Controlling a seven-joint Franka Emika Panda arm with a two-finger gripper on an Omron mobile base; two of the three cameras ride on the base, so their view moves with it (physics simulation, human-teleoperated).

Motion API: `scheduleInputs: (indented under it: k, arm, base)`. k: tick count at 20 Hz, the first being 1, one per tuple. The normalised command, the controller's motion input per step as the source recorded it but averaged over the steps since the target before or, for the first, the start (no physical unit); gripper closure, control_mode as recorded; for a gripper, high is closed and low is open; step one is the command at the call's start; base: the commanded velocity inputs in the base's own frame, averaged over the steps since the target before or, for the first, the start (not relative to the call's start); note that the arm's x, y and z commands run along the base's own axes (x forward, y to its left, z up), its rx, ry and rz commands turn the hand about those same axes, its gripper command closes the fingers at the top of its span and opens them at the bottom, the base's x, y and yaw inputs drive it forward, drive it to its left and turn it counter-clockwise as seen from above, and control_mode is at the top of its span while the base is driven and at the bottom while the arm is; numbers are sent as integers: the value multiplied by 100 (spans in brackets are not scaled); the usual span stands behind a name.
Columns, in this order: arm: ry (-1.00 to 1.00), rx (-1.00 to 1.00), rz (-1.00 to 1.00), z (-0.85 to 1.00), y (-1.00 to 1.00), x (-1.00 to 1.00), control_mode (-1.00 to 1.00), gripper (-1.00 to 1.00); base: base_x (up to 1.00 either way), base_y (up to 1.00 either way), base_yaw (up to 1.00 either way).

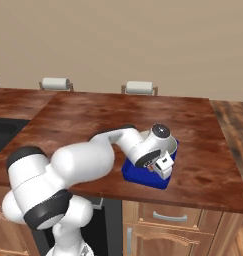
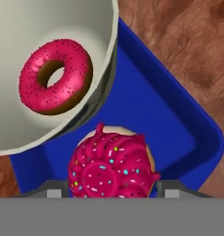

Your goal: Place the bowl with donut and the cupcake onto the tray.

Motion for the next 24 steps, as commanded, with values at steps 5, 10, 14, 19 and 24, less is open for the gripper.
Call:
scheduleInputs:
  k: [5, 10, 14, 19, 24]
  arm:
    - [0, 1, -1, 3, -4, 10, -100, -100]
    - [0, 4, -3, 24, -13, -5, -100, -100]
    - [-3, 9, -2, 74, -28, -49, -100, -100]
    - [-23, 8, 1, 33, -45, -75, -100, -100]
    - [-33, 3, 0, 1, -13, -51, -100, -100]
  base:
    - [0, 0, 0]
    - [0, 0, 0]
    - [0, 0, 0]
    - [0, 0, 0]
    - [0, 0, 0]
